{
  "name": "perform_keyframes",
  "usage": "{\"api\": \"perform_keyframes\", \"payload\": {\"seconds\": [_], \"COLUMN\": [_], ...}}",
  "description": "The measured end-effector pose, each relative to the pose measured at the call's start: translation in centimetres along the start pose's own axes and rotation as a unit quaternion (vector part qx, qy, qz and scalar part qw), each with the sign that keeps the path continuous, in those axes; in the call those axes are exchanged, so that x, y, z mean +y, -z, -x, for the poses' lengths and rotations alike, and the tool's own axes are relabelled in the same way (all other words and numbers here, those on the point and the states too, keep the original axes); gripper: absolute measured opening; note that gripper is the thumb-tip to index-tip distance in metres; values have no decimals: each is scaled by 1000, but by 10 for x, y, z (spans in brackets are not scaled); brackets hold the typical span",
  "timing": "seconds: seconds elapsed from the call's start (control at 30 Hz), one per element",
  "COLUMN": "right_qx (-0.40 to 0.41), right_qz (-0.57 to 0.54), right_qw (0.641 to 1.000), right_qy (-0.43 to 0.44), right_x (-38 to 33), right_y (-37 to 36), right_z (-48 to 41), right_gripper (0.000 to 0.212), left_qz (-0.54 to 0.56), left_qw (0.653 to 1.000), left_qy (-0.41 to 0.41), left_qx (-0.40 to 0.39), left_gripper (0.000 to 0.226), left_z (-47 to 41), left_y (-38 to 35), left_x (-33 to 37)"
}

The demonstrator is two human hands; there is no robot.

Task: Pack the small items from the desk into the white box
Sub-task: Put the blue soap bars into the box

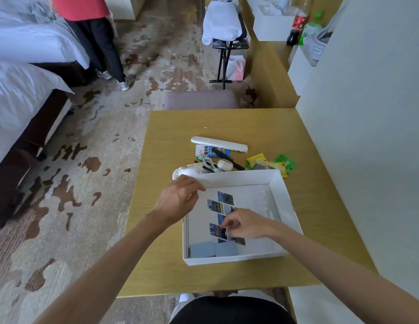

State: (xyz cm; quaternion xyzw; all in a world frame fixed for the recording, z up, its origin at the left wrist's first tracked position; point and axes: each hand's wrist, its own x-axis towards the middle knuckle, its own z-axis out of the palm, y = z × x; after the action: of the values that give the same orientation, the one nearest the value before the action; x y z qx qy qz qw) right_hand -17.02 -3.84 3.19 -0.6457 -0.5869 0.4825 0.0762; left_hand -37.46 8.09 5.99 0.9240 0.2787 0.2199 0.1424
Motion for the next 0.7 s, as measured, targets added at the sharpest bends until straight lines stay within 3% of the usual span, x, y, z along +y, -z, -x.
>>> {"api": "perform_keyframes", "payload": {"seconds": [0.17,0.33,0.53,0.7], "right_qx": [189,273,225,177], "right_qz": [-31,-73,-25,29], "right_qw": [977,948,972,984], "right_qy": [92,145,63,-8], "right_x": [-4,-8,7,26], "right_y": [55,105,144,149], "right_z": [-13,-34,-86,-131], "right_gripper": [14,19,24,26], "left_qz": [4,26,77,113], "left_qw": [994,970,945,946], "left_qy": [109,240,310,270], "left_qx": [27,3,-66,-143], "left_gripper": [24,23,25,29], "left_z": [-28,-48,-78,-100], "left_y": [-4,-10,-11,-27], "left_x": [-8,-15,-41,-82]}}
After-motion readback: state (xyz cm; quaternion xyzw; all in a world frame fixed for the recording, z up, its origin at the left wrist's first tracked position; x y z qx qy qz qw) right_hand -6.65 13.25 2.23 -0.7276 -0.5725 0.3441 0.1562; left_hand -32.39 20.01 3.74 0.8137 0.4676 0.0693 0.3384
